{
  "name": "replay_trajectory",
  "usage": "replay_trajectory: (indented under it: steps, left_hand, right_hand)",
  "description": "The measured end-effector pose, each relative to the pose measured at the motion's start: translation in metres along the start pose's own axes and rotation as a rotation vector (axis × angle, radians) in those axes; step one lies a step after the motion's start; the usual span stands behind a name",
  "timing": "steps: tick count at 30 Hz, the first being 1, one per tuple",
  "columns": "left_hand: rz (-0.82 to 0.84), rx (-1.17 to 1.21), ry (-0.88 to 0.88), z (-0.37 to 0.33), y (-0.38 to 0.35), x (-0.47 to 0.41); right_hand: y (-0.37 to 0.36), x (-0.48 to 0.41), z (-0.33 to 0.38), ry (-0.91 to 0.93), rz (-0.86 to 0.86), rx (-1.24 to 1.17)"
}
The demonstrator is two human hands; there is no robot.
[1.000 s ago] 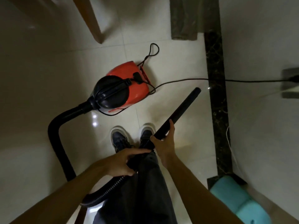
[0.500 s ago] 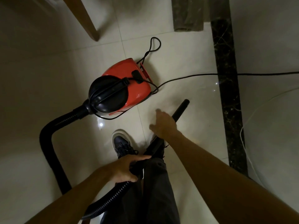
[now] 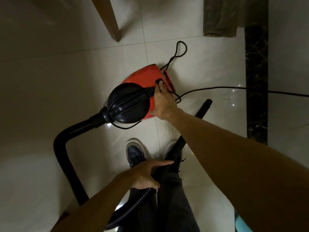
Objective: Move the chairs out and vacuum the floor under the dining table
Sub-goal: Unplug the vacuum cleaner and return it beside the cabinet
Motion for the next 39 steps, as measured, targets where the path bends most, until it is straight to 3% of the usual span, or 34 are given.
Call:
replay_trajectory:
  steps: [7, 11, 14, 17, 20, 24, 29, 39]
  left_hand:
    - [-0.003, 0.032, -0.001, -0.013, 0.014, 0.001]
    - [-0.007, 0.012, 0.008, -0.016, 0.014, 0.005]
    - [-0.015, -0.001, 0.008, -0.016, 0.014, 0.007]
    - [-0.028, -0.018, -0.01, -0.014, 0.015, 0.002]
    - [-0.037, 0.016, -0.001, -0.015, 0.014, -0.004]
    - [-0.038, -0.022, -0.021, -0.016, 0.008, -0.013]
    - [-0.077, -0.096, -0.057, -0.013, 0.006, -0.022]
    - [-0.288, -0.156, -0.042, 0.039, 0.006, -0.04]
  right_hand:
    - [-0.004, -0.008, -0.005, 0.022, -0.152, -0.063]
    - [-0.005, 0.007, -0.02, 0.025, -0.135, -0.388]
    - [-0.011, 0.041, -0.047, -0.098, -0.212, -0.566]
    - [-0.028, 0.09, -0.085, -0.339, -0.294, -0.463]
    - [-0.057, 0.123, -0.111, -0.485, -0.208, -0.484]
    - [-0.079, 0.134, -0.119, -0.603, -0.091, -0.877]
    - [-0.085, 0.128, -0.124, -0.599, -0.098, -1.197]
    - [-0.11, 0.095, -0.131, -0.647, -0.168, -1.266]
Point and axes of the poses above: each hand's wrist, its own x-axis away from the middle knuckle, its own y-axis out of the back of the hand, z = x × y, the point moved 3 cm from there along -x, towards the middle knuckle, and after that the axes turned 4 degrees about -z, right-handed, at the moved point
